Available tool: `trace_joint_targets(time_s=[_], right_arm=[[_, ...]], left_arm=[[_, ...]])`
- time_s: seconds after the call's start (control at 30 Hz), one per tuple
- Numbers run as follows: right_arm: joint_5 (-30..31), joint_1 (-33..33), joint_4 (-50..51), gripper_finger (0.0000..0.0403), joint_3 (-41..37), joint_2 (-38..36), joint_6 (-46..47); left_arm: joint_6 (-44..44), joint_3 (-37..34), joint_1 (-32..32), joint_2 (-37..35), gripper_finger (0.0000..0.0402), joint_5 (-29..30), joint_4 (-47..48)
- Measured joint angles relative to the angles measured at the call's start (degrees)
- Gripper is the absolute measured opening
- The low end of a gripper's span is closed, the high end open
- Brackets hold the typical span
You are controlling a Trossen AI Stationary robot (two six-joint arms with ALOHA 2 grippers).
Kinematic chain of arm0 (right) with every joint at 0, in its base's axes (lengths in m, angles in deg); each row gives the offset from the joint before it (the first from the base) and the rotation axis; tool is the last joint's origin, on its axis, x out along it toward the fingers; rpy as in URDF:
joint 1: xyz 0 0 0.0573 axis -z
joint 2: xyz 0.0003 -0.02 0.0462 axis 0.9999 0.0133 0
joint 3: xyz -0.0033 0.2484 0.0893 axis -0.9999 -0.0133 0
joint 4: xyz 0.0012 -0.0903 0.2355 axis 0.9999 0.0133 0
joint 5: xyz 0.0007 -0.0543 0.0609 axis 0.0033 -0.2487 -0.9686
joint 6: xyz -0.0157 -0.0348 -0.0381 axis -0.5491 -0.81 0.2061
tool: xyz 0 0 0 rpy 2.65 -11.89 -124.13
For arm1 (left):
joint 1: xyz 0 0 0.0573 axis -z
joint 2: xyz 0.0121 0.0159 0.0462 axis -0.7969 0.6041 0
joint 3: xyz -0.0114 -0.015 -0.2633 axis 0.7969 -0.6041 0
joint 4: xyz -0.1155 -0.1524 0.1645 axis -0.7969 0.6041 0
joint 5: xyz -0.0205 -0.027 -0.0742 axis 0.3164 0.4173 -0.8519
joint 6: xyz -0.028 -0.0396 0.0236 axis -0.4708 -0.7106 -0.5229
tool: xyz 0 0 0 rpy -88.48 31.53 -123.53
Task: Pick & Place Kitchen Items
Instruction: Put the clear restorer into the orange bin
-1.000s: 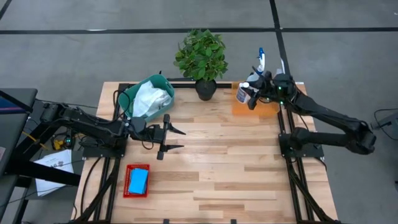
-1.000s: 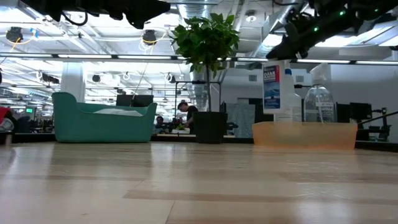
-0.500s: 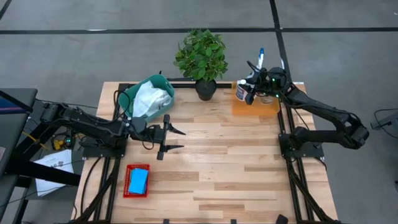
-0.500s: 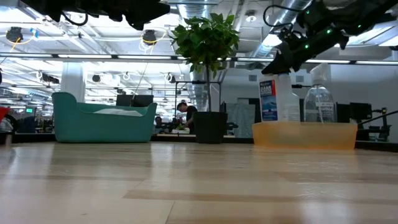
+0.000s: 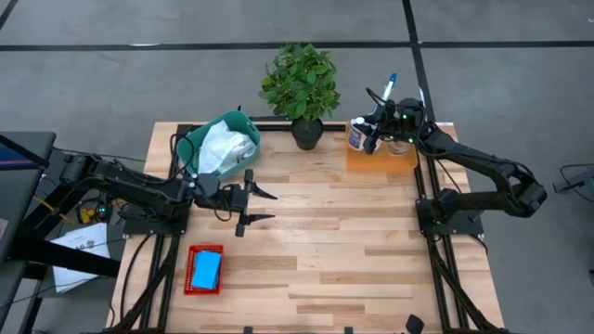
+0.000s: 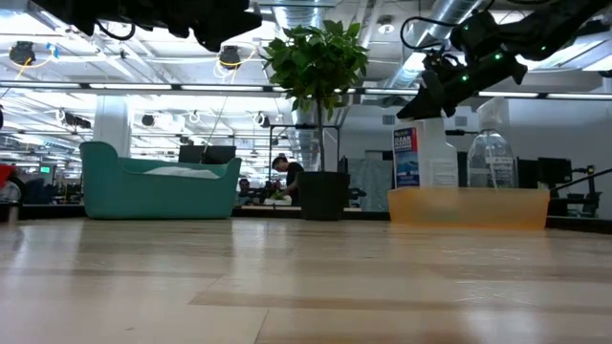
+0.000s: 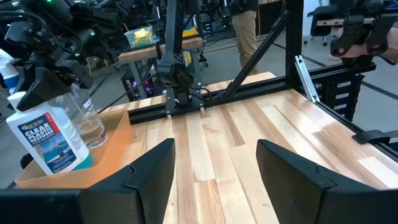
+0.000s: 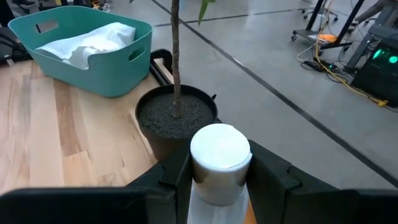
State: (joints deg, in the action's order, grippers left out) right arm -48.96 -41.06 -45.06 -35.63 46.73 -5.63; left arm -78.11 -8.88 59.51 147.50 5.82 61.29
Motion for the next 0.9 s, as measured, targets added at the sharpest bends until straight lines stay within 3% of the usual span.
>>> trace_joint_targets(time_s=[0.43, 0.8, 0.9], right_arm=[[0.1, -1.0, 9.4, 0.0111, -0.9, -0.9, 3.1], [4.9, -1.4, -14.4, 0.0111, -16.7, -6.6, 6.4], [4.8, -0.8, -16.3, 0.0111, -18.7, -8.2, 6.7]], left_arm=[[-1.5, 0.0, 0.0, 0.0, 0.0221, 0.0, 0.8], [-1.5, 0.0, 0.1, 0.0, 0.0221, 0.0, 0.8], [-1.5, 0.0, 0.1, 0.0, 0.0221, 0.0, 0.8]])
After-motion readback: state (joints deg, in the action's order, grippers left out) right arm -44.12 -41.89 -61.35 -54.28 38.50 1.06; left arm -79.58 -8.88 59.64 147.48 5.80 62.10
